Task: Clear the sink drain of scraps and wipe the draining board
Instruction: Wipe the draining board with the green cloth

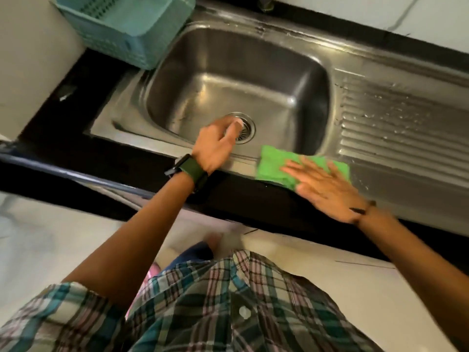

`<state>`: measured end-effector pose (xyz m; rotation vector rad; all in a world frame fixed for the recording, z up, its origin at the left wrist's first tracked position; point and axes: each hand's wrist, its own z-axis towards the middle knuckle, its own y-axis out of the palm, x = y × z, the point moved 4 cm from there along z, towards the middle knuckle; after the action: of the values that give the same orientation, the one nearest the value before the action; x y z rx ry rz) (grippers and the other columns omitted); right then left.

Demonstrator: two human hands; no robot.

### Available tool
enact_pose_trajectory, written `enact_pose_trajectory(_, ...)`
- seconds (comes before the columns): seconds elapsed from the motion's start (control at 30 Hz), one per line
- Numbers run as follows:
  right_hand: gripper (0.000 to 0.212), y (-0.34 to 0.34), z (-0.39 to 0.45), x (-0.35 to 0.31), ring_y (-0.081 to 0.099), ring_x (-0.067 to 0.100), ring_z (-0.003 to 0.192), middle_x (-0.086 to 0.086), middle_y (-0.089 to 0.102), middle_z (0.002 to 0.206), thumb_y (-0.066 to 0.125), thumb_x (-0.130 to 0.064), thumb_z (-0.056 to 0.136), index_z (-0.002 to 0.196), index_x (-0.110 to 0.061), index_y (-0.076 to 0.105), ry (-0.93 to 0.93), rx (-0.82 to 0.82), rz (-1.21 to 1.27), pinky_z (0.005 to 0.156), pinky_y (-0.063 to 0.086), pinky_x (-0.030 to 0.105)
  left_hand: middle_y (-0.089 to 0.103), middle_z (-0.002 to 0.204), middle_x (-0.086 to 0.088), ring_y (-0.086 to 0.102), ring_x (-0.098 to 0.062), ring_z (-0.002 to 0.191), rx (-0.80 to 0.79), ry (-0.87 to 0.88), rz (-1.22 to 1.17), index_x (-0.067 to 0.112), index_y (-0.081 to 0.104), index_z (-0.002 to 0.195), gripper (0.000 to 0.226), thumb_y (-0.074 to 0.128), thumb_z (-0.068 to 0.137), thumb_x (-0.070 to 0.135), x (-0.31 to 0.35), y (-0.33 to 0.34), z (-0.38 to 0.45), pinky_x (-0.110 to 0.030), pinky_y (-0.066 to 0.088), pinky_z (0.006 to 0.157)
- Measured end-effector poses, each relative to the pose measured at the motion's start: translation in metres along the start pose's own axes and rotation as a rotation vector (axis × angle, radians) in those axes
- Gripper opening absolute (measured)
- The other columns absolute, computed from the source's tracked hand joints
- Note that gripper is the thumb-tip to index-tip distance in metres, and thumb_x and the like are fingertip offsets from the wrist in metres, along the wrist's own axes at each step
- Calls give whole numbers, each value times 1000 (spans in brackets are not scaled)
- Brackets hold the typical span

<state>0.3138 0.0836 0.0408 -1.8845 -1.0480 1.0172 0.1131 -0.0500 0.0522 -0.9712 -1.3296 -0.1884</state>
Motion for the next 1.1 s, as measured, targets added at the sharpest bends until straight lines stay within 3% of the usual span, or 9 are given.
enact_pose_trajectory(0.1,43,-4,-53,60,-14,-1,140,-21,5,157,14,-53,86,125,-63,2,234,-20,85,116,-9,44,69,103,-12,60,-22,95,-109,47,63,13,63,109,36,37,96,34,7,26,-2,-20,38,75)
enact_pose_trajectory(0.2,38,2,-55,60,-14,2,140,-19,7,156,25,-47,93,126,-61,12,277,42,122,116,-10,48,62,82,-3,55,-19,79,-126,79,41,15,62,93,33,36,96,34,14,34,-1,-15,37,61)
enact_pose_trajectory(0.33,45,7,-16,8,-8,15,146,-17,11,157,33,-44,95,140,-47,23,198,120,90,115,-7,54,55,85,-3,47,-14,79,-111,86,-7,21,57,87,23,38,96,30,24,41,5,-18,33,62)
enact_pose_trajectory(0.5,48,5,71,-97,21,20,144,-1,33,153,32,-44,95,140,-28,35,65,138,38,116,10,50,67,101,-10,58,-18,101,-86,198,104,13,66,100,34,39,93,33,32,39,13,-20,36,85)
enact_pose_trajectory(0.63,43,8,59,-89,23,17,144,-5,36,151,29,-42,97,137,-29,38,64,230,19,115,13,48,54,70,8,52,2,65,-85,183,37,33,53,70,25,36,89,37,34,32,25,-17,32,66)
enact_pose_trajectory(0.7,43,11,31,-56,20,12,145,-12,33,152,28,-42,97,138,-32,37,131,271,4,116,10,47,65,83,3,58,0,77,-119,231,37,23,66,85,30,38,91,31,45,46,27,-20,33,72)
enact_pose_trajectory(0.8,43,16,-25,14,13,5,145,-19,26,154,29,-42,97,139,-36,34,348,270,-7,116,2,46,66,115,-14,59,-24,109,-264,321,63,6,64,110,36,38,93,25,64,82,22,-21,34,89)
enact_pose_trajectory(0.97,46,15,-117,128,11,12,146,-11,17,158,27,-38,99,144,-38,21,818,249,77,116,4,51,59,120,-17,52,-27,115,-536,473,99,3,57,116,35,39,95,24,86,140,4,-23,34,92)
enact_pose_trajectory(1.1,42,8,-115,140,11,23,147,-3,19,158,22,-38,99,141,-38,28,994,372,209,115,4,58,47,136,-13,42,-24,128,-566,485,65,6,45,130,44,37,94,31,83,160,-7,-27,31,104)
